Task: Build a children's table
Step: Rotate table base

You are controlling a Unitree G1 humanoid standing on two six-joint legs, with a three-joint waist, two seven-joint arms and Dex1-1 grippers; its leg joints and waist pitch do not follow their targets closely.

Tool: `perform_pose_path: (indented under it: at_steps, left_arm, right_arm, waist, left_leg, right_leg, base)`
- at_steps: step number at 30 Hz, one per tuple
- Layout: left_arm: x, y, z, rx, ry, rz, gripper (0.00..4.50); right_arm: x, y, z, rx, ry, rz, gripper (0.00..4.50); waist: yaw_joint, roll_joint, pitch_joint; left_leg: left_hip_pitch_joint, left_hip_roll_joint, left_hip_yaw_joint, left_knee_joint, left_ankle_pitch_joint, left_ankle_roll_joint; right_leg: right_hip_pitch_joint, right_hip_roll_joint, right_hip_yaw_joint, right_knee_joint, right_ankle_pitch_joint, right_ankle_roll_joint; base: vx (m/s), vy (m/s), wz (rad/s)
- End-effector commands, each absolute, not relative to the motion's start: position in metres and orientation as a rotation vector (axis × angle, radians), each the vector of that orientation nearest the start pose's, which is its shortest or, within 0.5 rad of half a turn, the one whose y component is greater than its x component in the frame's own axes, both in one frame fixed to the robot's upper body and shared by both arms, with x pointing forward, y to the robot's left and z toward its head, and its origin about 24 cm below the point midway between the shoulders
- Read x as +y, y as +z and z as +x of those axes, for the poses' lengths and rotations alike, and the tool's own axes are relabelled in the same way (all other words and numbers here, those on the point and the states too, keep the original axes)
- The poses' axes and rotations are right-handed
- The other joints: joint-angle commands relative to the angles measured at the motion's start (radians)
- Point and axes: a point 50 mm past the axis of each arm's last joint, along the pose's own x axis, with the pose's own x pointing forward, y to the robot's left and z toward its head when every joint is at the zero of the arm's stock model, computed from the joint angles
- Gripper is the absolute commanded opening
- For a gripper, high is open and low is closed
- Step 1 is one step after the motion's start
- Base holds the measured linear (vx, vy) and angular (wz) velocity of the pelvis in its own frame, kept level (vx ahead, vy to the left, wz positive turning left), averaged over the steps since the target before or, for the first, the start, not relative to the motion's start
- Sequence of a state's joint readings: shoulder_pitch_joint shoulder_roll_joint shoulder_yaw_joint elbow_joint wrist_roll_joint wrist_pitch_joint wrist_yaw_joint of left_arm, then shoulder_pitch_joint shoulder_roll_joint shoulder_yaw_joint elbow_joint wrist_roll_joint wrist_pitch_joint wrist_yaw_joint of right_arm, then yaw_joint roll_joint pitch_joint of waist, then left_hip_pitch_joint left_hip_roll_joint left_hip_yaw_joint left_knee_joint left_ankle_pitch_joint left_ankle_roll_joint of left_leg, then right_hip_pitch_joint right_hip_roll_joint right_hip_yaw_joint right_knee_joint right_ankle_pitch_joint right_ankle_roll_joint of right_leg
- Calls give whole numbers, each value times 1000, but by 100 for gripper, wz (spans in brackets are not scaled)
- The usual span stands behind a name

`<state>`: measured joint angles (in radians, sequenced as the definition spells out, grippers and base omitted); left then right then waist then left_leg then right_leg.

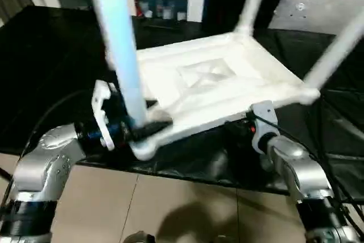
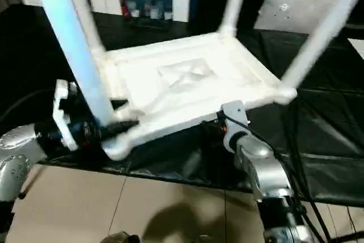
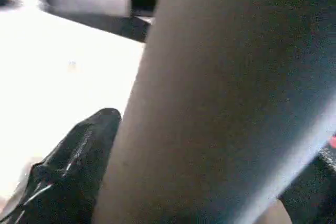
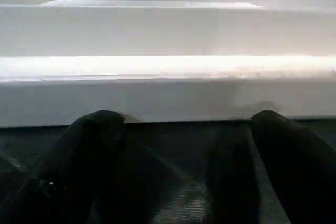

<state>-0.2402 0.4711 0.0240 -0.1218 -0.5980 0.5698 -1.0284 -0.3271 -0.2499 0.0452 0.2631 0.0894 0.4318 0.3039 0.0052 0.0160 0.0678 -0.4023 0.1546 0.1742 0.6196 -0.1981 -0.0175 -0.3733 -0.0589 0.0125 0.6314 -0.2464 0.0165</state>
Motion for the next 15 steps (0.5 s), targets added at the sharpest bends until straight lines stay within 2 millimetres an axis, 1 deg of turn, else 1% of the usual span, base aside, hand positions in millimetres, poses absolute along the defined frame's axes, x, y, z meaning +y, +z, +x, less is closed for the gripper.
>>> perform_pose_path:
  at_steps: [1, 2, 3, 4, 6, 8, 9, 13, 15]
  left_arm:
    - [142, 113, 248, 189, -1340, -214, 444]
    - [137, 113, 246, 188, -1355, -217, 444]
    - [134, 114, 245, 183, -1364, -220, 444]
    - [127, 115, 245, 174, -1382, -230, 444]
    - [120, 117, 243, 170, -1406, -238, 444]
    - [115, 117, 242, 168, -1423, -240, 444]
    - [112, 117, 242, 167, -1431, -242, 444]
    - [94, 116, 245, 157, -1451, -239, 444]
    - [92, 116, 245, 157, -1452, -240, 444]
  right_arm:
    - [-152, 51, 318, 318, 384, -133, 450]
    - [-149, 52, 319, 313, 397, -139, 450]
    - [-147, 52, 321, 308, 403, -146, 450]
    - [-143, 53, 324, 301, 418, -154, 450]
    - [-138, 54, 326, 296, 436, -161, 450]
    - [-133, 55, 328, 291, 453, -170, 450]
    - [-130, 55, 329, 288, 465, -173, 450]
    - [-115, 58, 334, 272, 509, -185, 450]
    - [-114, 58, 334, 271, 514, -185, 450]
  waist:
    - [5, -1, -66]
    - [0, -1, -66]
    - [-1, -3, -66]
    - [-3, -3, -65]
    - [-10, -6, -67]
    - [-14, -5, -67]
    - [-15, -4, -69]
    - [-14, -4, -69]
    - [-13, -5, -69]
  left_leg:
    - [31, 59, -18, -81, -61, 15]
    - [30, 59, -17, -79, -53, 20]
    - [30, 58, -16, -79, -52, 23]
    - [30, 58, -15, -78, -52, 25]
    - [29, 58, -15, -76, -50, 30]
    - [27, 58, -15, -75, -43, 34]
    - [29, 59, -15, -73, -37, 38]
    - [30, 60, -14, -71, -22, 46]
    - [29, 60, -14, -70, -21, 47]
  right_leg:
    - [33, -63, 20, -54, 129, -265]
    - [34, -63, 20, -53, 139, -271]
    - [35, -62, 21, -55, 140, -273]
    - [35, -62, 22, -55, 138, -275]
    - [37, -62, 22, -55, 133, -283]
    - [38, -61, 21, -54, 141, -284]
    - [39, -61, 21, -53, 148, -287]
    - [39, -59, 21, -52, 172, -293]
    - [41, -60, 22, -51, 173, -293]
  base:
    - [0, 0, 0]
    - [0, 0, 0]
    - [0, 0, 0]
    - [0, 0, 0]
    - [0, 0, 0]
    - [0, 0, 0]
    - [0, 0, 0]
    - [0, 0, 0]
    - [0, 0, 0]
